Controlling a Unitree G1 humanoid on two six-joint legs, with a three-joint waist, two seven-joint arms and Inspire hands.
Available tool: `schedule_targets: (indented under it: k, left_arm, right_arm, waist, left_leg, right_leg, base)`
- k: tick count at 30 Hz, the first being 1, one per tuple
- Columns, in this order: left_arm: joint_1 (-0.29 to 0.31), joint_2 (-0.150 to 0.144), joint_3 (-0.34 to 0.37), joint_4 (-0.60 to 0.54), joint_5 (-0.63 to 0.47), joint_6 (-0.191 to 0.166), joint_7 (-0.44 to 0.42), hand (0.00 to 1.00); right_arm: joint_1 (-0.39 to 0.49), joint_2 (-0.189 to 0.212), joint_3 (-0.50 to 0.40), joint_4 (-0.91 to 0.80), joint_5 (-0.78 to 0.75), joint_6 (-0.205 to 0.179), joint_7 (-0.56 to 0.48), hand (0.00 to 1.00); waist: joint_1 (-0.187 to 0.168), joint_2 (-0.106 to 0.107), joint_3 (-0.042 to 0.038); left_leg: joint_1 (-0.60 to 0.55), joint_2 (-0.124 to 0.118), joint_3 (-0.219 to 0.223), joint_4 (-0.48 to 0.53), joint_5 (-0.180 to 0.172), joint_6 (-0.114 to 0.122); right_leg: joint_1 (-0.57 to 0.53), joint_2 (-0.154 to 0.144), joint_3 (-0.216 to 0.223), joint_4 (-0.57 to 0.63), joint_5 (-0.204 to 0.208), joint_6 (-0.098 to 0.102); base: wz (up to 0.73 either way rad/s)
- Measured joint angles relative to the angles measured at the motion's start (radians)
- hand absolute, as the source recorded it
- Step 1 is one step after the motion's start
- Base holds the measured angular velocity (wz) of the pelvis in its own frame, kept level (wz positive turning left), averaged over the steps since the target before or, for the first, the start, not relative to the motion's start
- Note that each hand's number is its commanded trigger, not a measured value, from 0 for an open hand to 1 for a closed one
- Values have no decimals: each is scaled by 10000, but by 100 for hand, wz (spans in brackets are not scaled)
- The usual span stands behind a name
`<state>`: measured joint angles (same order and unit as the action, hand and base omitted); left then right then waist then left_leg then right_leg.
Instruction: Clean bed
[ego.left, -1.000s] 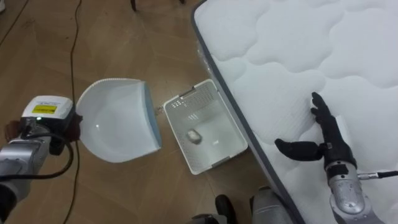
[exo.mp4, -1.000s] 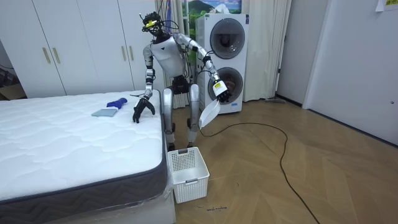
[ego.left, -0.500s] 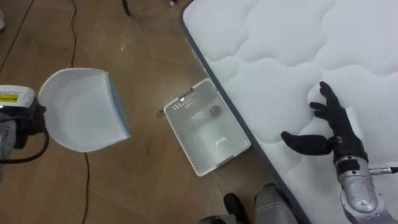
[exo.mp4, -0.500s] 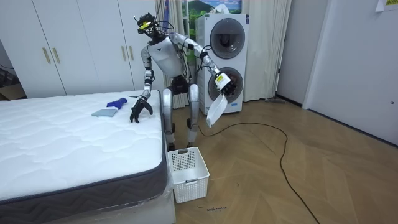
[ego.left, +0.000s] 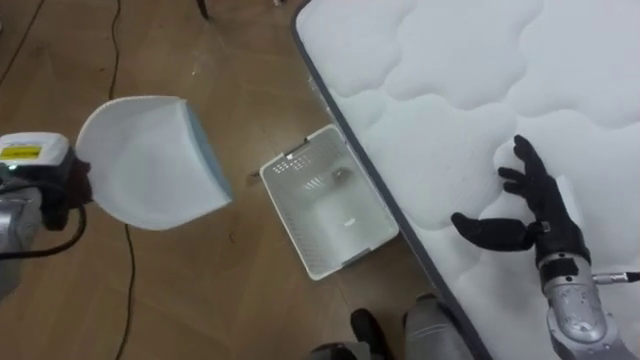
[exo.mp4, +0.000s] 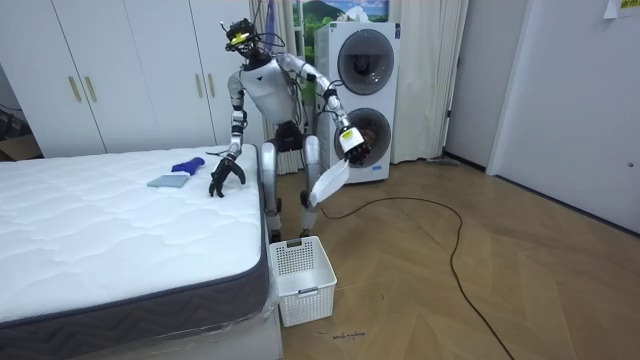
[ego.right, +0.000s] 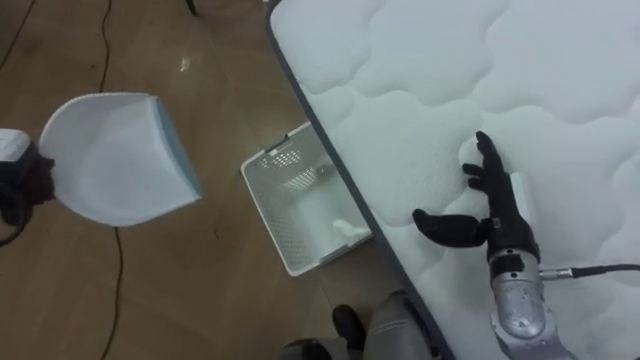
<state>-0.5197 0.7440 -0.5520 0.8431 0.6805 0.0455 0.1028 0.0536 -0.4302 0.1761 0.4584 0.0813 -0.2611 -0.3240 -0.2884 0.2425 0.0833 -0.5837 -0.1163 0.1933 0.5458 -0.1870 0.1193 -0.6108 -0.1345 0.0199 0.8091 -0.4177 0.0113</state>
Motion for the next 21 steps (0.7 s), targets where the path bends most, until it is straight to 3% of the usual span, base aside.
schedule_targets:
  k: [2, 4, 8, 9, 12, 14, 15, 16, 17, 18, 20, 21]
  left_arm:
    - [559, 2, 165, -737, 8, -255, 374, 100]
    - [1879, -26, 781, -1948, -5, -536, 1090, 100]
    - [3079, -380, 1707, -2717, -17, -1121, 1815, 100]
    - [3368, -545, 2116, -2937, -29, -1227, 2094, 100]
    - [4188, -1108, 3009, -3746, -228, -1379, 2755, 100]
    - [4601, -1516, 3420, -4173, -264, -1586, 2985, 100]
    - [4914, -1862, 3684, -4567, -417, -1635, 3089, 100]
    - [5155, -2214, 3878, -4916, -518, -1680, 3246, 100]
    - [5252, -2357, 3941, -5040, -632, -1730, 3335, 100]
    - [5415, -2551, 3963, -5165, -834, -1894, 3559, 100]
    - [5731, -3003, 4150, -5304, -815, -2039, 3668, 100]
    - [5932, -3327, 4272, -5488, -820, -2064, 3671, 100]
  right_arm:
    - [139, 3, 75, 12, -44, -9, -5, 0]
    - [171, 14, 396, 407, -84, -43, -10, 0]
    - [500, 130, 456, 781, -408, 28, -79, 0]
    - [758, 265, 369, 834, -531, 74, -174, 0]
    - [1603, 485, 63, 833, -445, 367, -227, 0]
    - [2110, 523, -310, 814, -406, 491, -288, 0]
    - [2390, 645, -687, 810, -469, 584, -327, 0]
    - [2578, 821, -984, 730, -454, 700, -371, 0]
    - [2647, 875, -1028, 636, -429, 731, -374, 0]
    - [2733, 935, -987, 335, -421, 757, -340, 0]
    - [2782, 1070, -996, 49, -461, 732, -289, 0]
    - [2729, 1188, -997, 46, -469, 678, -287, 0]
  waist:
    - [191, -177, -97]
    - [489, -493, -258]
    - [866, -787, -425]
    - [920, -871, -472]
    - [1110, -1242, -682]
    - [1249, -1381, -734]
    - [1285, -1485, -776]
    - [1358, -1561, -799]
    - [1394, -1616, -794]
    - [1636, -1775, -746]
    - [1992, -1901, -727]
    - [2141, -1983, -749]
  left_leg:
    - [134, 78, 92, 55, -127, -22]
    - [460, 169, 91, 38, -275, -92]
    - [1206, 460, -53, -6, -462, -264]
    - [1522, 602, -51, -80, -539, -306]
    - [2498, 681, -53, -706, -623, -395]
    - [3046, 703, -37, -1058, -622, -399]
    - [3375, 756, 109, -1269, -621, -400]
    - [3631, 847, 273, -1382, -645, -415]
    - [3739, 899, 373, -1414, -670, -415]
    - [4022, 1033, 844, -1544, -725, -430]
    - [4380, 1208, 1237, -1641, -856, -454]
    - [4592, 1339, 1671, -1785, -893, -456]
  right_leg:
    - [93, 36, 149, -60, 16, -10]
    - [311, 296, 637, -244, 97, -17]
    - [1228, 714, 1001, -1017, 369, -55]
    - [1617, 858, 1013, -1358, 481, -77]
    - [2487, 1022, 1234, -2013, 673, -72]
    - [3015, 1067, 1237, -2462, 828, -35]
    - [3273, 1124, 1232, -2747, 962, -5]
    - [3469, 1140, 1159, -2993, 1135, 31]
    - [3537, 1166, 1146, -3087, 1217, 28]
    - [3534, 1179, 1048, -3117, 1380, 37]
    - [3535, 1125, 300, -3249, 1696, -46]
    - [3538, 939, -636, -3393, 1919, -210]
  base:
    - [-40]
    - [-75]
    - [-59]
    - [-34]
    - [-35]
    - [-38]
    - [-55]
    - [-63]
    - [-96]
    - [-133]
    - [-151]
    - [-143]
